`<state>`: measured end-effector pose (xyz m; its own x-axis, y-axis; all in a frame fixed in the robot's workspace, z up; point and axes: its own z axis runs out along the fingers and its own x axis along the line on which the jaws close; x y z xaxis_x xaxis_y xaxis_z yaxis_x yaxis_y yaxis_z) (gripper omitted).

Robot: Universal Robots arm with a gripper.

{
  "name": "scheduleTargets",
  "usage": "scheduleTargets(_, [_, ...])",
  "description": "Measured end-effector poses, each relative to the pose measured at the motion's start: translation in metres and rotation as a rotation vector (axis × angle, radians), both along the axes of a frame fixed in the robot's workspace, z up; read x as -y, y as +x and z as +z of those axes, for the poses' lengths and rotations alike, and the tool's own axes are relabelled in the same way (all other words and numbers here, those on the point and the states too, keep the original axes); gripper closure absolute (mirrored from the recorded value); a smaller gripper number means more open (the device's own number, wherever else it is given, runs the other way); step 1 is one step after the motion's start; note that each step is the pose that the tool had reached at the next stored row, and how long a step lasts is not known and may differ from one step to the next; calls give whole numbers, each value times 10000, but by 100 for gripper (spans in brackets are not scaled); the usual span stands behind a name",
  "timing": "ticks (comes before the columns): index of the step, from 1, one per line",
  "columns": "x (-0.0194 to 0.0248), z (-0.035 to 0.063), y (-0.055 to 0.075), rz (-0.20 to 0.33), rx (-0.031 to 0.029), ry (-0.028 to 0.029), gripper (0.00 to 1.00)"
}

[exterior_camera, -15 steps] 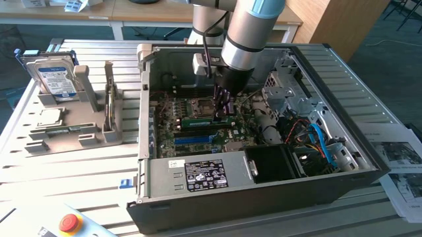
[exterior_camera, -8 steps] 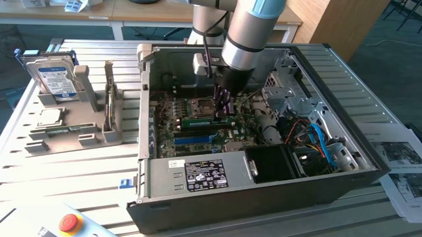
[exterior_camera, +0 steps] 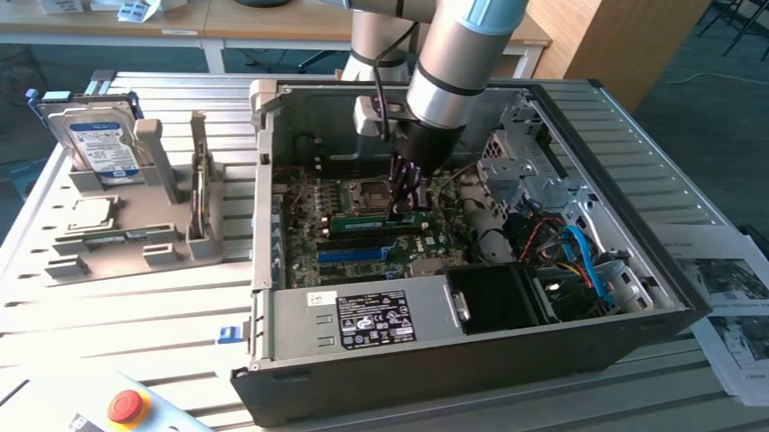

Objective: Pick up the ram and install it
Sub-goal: 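Insert the ram into the slot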

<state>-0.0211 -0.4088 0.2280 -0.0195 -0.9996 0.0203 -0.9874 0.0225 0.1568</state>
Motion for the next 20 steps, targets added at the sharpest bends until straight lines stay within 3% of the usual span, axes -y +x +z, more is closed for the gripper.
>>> scheduleTargets(20, [2,-1,16,-1,-4,1,88])
